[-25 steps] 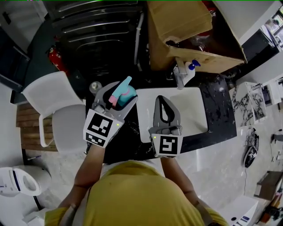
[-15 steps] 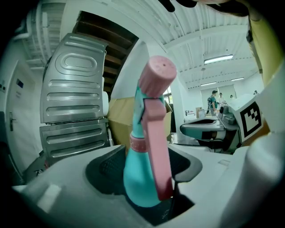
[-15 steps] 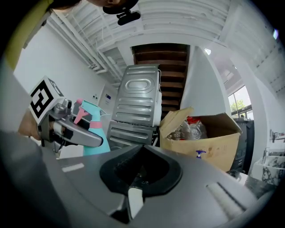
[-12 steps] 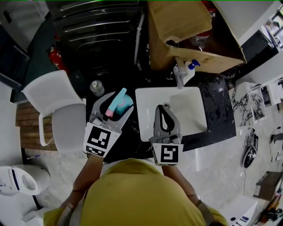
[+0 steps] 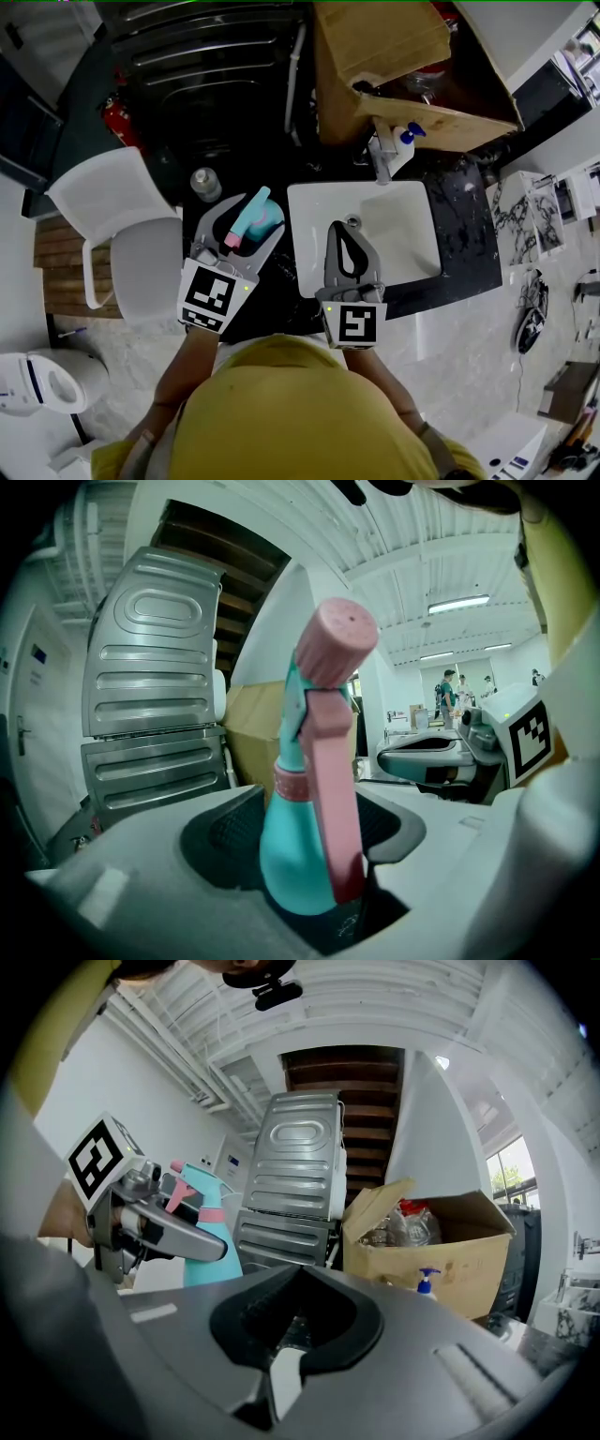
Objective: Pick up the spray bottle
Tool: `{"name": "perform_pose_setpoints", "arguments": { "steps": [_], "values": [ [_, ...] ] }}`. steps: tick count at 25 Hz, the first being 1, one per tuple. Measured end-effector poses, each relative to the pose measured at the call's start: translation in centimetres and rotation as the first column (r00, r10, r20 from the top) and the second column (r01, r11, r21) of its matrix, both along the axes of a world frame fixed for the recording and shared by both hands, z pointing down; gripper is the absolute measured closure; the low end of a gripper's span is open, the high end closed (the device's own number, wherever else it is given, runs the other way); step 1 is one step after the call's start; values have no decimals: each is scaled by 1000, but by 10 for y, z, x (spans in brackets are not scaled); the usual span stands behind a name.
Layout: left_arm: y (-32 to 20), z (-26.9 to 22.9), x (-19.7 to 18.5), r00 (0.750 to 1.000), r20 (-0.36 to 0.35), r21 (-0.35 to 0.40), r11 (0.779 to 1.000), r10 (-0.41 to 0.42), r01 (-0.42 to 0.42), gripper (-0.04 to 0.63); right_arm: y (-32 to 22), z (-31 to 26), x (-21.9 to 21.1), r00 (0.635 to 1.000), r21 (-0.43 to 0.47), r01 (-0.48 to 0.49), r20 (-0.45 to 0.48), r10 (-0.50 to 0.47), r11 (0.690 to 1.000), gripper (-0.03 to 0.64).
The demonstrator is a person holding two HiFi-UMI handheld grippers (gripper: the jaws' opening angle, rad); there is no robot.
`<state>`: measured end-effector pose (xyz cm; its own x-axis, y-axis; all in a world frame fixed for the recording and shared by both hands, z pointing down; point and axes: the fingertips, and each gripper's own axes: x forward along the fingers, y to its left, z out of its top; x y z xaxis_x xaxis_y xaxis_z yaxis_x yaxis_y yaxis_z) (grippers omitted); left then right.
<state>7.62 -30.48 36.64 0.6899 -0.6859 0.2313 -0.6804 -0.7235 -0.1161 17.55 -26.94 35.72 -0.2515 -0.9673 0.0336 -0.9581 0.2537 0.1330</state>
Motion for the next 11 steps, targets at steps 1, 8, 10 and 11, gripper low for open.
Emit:
{"name": "perform_pose_setpoints", "arguments": {
  "steps": [1, 8, 10, 11],
  "values": [
    [0, 0, 0, 1000, 0, -1, 1000, 1, -1, 316, 0, 1, 0, 1000, -1, 1, -2, -1, 1000, 617],
    [1, 2, -1, 1000, 7, -7, 1000, 6, -5, 317, 0, 4, -1, 1000, -9, 2, -7, -2, 1000, 617],
    [1, 3, -2, 1000, 8, -9, 1000, 6, -6, 318, -1, 3, -2, 1000, -1, 6, -11, -6, 1000, 617],
    [1, 3, -2, 1000, 9, -10, 1000, 6, -6, 318, -2, 4, -2, 1000, 2, 8, -14, -7, 1000, 617]
  ]
}}
